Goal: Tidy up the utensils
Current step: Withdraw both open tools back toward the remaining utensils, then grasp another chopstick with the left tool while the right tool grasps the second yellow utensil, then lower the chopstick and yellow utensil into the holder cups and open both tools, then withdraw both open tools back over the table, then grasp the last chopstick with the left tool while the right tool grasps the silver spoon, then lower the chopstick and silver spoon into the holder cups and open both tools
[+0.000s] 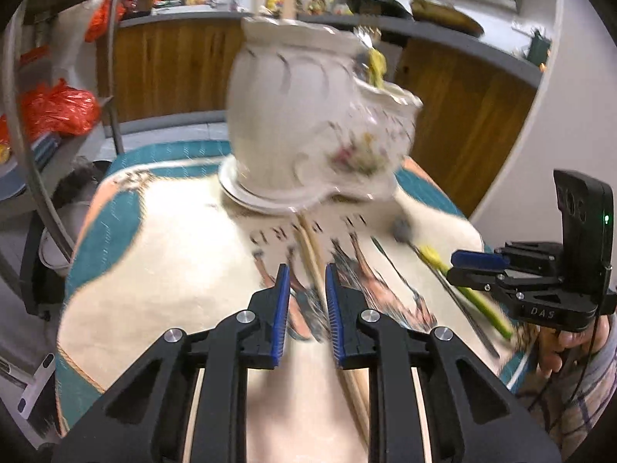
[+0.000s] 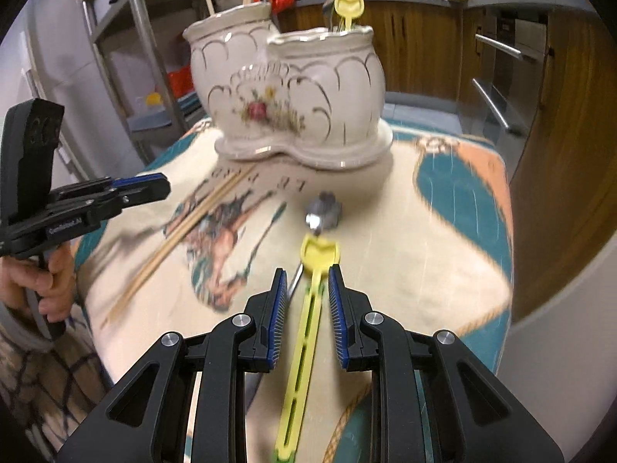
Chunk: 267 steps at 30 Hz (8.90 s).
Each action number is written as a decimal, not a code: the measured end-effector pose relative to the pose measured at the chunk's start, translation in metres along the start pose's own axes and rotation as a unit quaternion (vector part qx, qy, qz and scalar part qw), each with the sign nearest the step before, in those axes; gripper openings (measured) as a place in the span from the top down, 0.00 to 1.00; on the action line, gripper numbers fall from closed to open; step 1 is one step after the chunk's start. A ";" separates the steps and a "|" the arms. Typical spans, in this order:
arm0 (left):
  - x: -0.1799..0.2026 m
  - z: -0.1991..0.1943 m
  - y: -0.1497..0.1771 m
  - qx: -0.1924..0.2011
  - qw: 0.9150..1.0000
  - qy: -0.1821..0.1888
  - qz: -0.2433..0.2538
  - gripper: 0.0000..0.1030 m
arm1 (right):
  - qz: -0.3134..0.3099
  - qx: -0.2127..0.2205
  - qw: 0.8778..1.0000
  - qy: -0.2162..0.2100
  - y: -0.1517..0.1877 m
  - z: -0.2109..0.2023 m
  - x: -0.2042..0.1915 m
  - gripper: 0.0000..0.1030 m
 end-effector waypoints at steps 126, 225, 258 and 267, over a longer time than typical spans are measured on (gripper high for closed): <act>-0.009 -0.023 -0.132 0.280 0.959 -0.043 0.014 0.95 | 0.010 0.195 0.980 0.027 -0.155 0.004 0.018 0.89; 0.028 0.027 0.005 -0.100 0.986 -0.064 0.118 0.94 | -0.085 -0.154 0.984 0.024 -0.032 0.020 -0.015 0.92; 0.024 0.007 -0.031 -0.158 0.979 -0.034 0.126 0.95 | -0.145 -0.213 0.966 0.015 -0.053 0.001 -0.018 0.96; 0.028 -0.059 -0.055 0.003 0.997 0.028 0.078 0.95 | -0.088 -0.029 0.994 -0.058 -0.072 -0.052 -0.017 0.96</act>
Point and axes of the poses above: each gripper's, at about its wrist camera, not at the fingertips, and z roughly the way its jaws point, x to its right, y to its underside, the point moved 2 cm from there along z, roughly the way its jaws point, and after that the axes turned 3 degrees about -x, right-handed, at the moved point
